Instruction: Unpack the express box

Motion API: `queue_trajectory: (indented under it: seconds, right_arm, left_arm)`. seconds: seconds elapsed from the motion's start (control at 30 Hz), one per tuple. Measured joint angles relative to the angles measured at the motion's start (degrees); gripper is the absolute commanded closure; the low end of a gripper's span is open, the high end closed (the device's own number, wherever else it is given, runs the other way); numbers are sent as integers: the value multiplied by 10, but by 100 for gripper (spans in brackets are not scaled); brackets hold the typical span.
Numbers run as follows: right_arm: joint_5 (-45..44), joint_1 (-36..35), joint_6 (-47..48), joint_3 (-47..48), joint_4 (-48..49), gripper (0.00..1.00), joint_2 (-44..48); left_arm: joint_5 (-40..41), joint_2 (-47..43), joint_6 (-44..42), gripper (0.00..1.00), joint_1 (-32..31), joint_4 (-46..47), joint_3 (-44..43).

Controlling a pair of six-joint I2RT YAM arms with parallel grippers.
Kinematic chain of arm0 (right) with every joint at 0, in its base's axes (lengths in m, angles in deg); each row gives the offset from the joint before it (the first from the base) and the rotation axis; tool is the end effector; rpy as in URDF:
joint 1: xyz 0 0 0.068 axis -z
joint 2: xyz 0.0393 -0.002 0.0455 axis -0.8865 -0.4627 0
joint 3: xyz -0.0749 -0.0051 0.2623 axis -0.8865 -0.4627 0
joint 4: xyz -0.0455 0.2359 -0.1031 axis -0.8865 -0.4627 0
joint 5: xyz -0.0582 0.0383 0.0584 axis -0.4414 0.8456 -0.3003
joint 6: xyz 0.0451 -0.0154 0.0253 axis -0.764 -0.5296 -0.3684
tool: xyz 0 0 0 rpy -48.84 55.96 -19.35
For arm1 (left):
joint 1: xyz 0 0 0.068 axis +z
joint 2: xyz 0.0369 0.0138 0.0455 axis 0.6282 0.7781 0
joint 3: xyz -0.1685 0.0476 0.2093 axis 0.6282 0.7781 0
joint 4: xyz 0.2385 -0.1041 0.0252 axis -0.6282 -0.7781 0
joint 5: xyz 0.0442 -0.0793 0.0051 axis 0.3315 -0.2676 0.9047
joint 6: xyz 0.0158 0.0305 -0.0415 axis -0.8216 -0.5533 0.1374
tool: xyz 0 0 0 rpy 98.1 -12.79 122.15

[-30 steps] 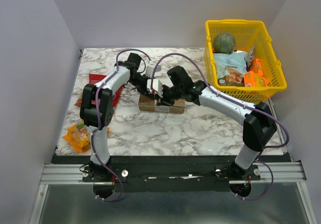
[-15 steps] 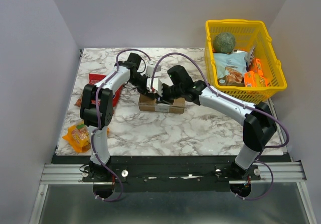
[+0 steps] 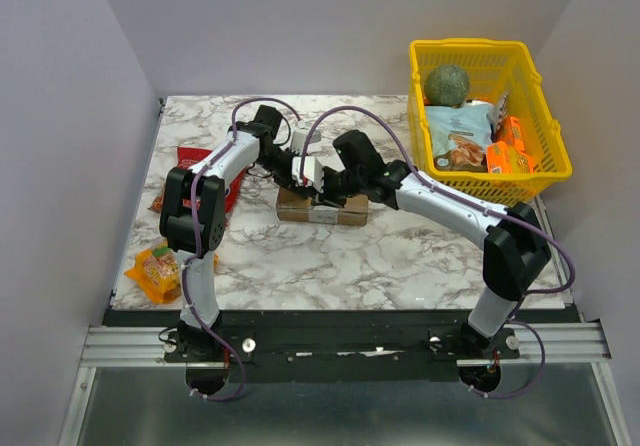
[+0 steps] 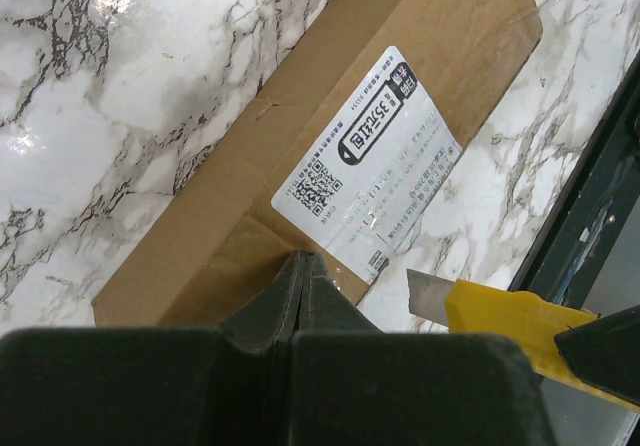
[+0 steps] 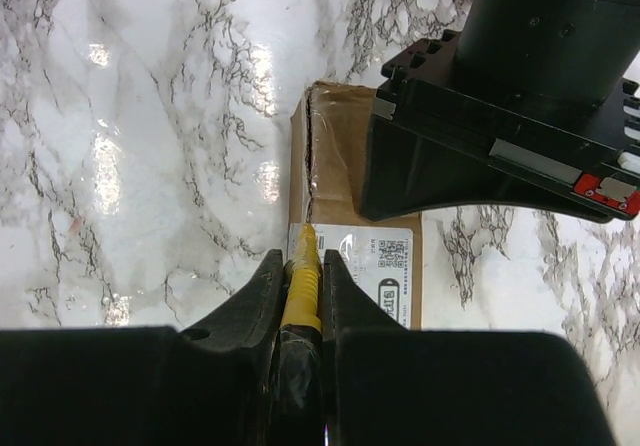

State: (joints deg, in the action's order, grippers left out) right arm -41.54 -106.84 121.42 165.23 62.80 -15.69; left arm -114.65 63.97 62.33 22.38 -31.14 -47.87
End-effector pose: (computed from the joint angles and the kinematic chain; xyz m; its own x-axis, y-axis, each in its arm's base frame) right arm 0.2703 0.2865 0.2779 0.1965 -0.6101 -0.7676 -0.9624 0.0300 -0.2701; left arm 0.3915 -0.1418 0.2095 -0.7606 0.4416 -0.4759 0.6490 0.5331 -0.5427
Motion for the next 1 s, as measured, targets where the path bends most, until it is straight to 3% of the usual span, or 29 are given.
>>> queue_trajectory:
  seconds: [1.0]
  right_arm:
    - [-3, 0, 5, -5, 8, 100, -15]
  left_arm:
    - [-1, 8, -4, 100, 0, -11, -10]
